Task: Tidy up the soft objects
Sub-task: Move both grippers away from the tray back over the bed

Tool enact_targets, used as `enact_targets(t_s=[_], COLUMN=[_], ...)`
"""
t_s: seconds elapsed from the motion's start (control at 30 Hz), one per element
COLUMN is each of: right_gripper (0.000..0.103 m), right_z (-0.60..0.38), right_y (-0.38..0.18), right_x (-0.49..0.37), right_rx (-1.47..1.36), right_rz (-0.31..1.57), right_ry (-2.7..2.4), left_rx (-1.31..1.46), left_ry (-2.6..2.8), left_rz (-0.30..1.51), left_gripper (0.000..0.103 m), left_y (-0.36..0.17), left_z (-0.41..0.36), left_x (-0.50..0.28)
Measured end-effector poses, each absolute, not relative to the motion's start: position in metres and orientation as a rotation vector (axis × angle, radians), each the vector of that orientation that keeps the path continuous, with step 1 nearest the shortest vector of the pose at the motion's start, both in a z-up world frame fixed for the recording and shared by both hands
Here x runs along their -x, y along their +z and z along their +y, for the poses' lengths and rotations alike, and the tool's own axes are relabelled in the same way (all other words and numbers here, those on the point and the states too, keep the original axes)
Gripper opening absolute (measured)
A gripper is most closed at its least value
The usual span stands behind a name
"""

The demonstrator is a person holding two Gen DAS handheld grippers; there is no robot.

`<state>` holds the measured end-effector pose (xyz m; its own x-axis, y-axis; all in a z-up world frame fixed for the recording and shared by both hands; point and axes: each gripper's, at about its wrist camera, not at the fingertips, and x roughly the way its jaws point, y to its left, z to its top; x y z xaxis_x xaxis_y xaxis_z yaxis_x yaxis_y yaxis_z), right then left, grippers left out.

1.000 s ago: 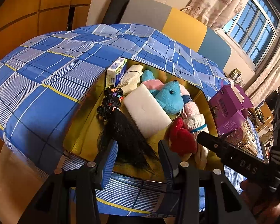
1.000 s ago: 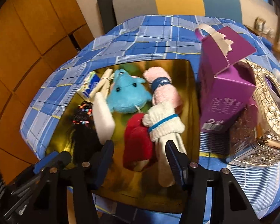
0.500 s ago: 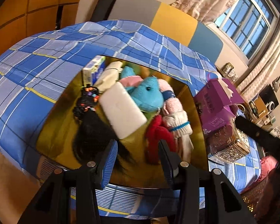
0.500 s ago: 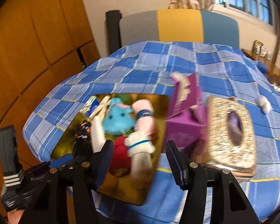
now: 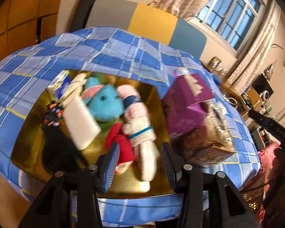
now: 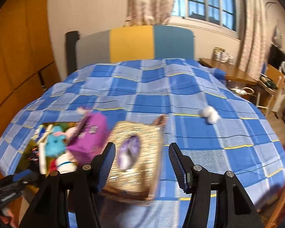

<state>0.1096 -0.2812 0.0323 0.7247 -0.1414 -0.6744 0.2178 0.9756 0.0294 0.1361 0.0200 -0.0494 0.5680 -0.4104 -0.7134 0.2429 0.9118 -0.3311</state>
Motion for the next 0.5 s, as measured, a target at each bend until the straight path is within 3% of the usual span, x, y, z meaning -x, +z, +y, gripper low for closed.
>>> enact_targets(t_s=[0.33, 0.4, 0.5], right_gripper=[0.059, 0.059, 0.06], right_z=[-0.363, -0.379, -0.405], right_y=[0.012, 0.005, -0.008], right_x=[-0.12, -0.124, -0.132], right_rx=[-0.125, -0.116, -0.107], right_rz=[0.759, 0.765, 0.772], right_ry=[-0.31, -0.335, -0.354], left_rx=[0.129, 0.117, 0.089], left_ry=[-0.539, -0.572, -0.627], left_rz=[0.825, 0.821, 0.805], left_gripper=[0.048, 0.058, 0.066], left_y=[0.002, 0.01, 0.023], left_z=[-0.053, -0.07, -0.097], left_x=[-0.132, -0.132, -0.131])
